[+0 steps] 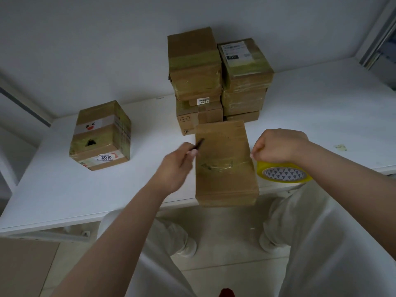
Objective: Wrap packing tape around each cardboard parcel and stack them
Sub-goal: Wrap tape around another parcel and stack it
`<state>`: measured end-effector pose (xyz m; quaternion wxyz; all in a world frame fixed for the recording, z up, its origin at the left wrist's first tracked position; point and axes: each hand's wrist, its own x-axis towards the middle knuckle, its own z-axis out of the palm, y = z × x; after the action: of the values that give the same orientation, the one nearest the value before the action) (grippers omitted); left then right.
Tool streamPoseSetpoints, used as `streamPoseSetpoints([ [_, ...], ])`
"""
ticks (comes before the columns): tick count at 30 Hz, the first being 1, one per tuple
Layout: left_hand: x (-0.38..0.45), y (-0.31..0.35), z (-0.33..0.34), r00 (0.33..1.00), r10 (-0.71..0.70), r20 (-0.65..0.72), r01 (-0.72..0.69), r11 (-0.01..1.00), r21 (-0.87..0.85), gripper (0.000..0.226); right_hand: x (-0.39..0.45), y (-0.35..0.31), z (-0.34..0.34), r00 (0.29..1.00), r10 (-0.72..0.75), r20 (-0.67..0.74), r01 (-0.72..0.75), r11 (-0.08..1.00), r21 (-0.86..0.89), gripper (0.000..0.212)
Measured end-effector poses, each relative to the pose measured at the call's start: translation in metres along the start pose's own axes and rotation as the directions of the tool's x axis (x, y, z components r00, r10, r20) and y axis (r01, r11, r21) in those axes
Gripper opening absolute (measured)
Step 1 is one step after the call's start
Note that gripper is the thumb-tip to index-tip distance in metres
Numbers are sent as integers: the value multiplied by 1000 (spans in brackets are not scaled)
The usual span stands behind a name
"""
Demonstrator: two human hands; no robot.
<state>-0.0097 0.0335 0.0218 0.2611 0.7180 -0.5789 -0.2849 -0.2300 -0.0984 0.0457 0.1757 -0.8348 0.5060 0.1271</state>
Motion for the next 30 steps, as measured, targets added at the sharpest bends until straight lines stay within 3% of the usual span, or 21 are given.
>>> streamPoseSetpoints([
  [2,9,24,8,979,-3,203,-17,995,99,31,-2,-2,0,1000,10,-27,-11,1000,-24,24],
  [4,21,38,20,947,-62,315,2,982,187,33,-3,-5,1,998,17,-53,-19,999,-36,24],
  [9,44,51,57,899,-146,412,26,959,283,34,-5,-8,4,994,9,-107,-18,996,-84,24],
  [16,49,50,71,931,-128,342,-24,913,408,38,-14,-10,6,974,-75,-214,38,984,-172,26],
  [19,48,52,72,938,-121,326,-34,901,432,36,-25,-7,-2,970,-68,-234,50,995,-81,25],
  [24,42,55,69,939,-101,328,-57,897,439,33,-36,25,-30,963,118,-241,-54,965,257,16],
  [27,37,51,63,958,-105,266,59,983,176,32,-38,37,-37,972,127,-199,-26,896,444,10],
  [30,30,32,40,975,-214,-55,210,975,-67,34,-37,36,-31,981,102,-166,4,842,539,9],
])
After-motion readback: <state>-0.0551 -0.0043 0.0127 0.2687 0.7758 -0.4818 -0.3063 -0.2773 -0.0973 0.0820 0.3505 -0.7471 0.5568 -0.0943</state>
